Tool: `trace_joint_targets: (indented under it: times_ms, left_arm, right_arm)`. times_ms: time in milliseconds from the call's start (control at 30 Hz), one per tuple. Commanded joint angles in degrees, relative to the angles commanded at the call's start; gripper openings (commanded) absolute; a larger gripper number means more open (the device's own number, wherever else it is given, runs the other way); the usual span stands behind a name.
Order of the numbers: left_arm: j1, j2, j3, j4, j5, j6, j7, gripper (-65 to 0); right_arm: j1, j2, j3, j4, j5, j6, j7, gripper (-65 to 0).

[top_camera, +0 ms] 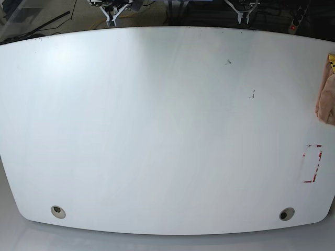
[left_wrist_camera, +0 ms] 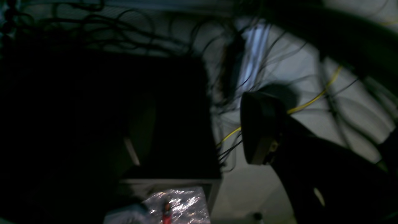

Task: Fold the T-shirt properly

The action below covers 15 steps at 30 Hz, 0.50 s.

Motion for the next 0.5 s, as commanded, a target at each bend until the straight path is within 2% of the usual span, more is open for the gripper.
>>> trace_joint_targets:
  times_ms: [500]
  left_arm:
    - [-0.62,0.18,0.00,0.00,-0.09,0.09,-0.18,-25.8]
  right_arm:
    - [0.09,-0.26,-0.09,0.00,0.00,0.00,0.09,-42.6]
